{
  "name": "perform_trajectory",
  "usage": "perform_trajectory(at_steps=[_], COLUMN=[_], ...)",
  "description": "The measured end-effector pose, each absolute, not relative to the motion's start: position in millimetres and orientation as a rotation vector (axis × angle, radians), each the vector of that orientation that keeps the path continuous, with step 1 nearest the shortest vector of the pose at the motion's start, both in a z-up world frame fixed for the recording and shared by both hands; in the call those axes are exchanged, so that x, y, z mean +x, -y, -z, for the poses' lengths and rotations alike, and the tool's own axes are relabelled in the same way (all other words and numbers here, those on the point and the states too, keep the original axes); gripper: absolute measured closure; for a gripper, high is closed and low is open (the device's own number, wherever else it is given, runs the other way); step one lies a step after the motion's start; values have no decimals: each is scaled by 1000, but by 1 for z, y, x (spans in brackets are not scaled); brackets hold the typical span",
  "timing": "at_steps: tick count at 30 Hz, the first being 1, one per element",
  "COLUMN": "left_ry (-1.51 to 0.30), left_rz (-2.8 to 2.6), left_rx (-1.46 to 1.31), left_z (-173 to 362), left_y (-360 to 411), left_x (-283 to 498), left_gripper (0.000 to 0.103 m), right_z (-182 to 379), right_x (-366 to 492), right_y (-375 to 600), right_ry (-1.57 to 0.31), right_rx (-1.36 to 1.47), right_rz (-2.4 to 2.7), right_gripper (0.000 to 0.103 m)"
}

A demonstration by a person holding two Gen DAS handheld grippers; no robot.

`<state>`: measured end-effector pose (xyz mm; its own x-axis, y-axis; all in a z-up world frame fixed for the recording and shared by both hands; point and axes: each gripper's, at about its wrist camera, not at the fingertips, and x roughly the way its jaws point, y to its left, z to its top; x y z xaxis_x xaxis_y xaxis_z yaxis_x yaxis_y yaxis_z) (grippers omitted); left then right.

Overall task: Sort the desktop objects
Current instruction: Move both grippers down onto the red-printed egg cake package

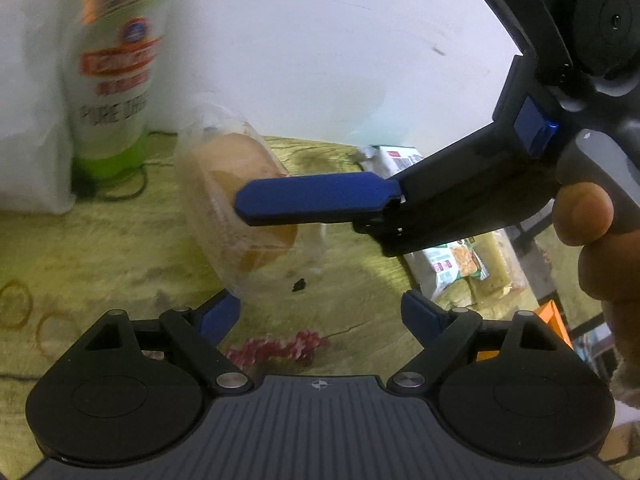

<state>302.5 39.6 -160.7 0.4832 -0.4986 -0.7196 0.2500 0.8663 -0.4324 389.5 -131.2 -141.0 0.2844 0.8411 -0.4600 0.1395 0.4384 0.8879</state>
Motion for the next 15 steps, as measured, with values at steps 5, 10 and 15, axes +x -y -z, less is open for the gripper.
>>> perform_trajectory(at_steps=[5, 10, 15], left_ry=[-974, -980, -983], left_rz=[452, 434, 433], left_rx=[-293, -308, -333], left_z=[161, 155, 140], left_y=[-46, -56, -68], left_x=[293, 281, 268], left_gripper=[15, 15, 15], right_z=[151, 146, 138], right_x=[388, 383, 379], right_y=[116, 124, 152], right_ry=[-1272, -1258, -1211], right_rx=[1085, 1111, 1114], right_rz=[-624, -616, -549], right_gripper=[24, 23, 21])
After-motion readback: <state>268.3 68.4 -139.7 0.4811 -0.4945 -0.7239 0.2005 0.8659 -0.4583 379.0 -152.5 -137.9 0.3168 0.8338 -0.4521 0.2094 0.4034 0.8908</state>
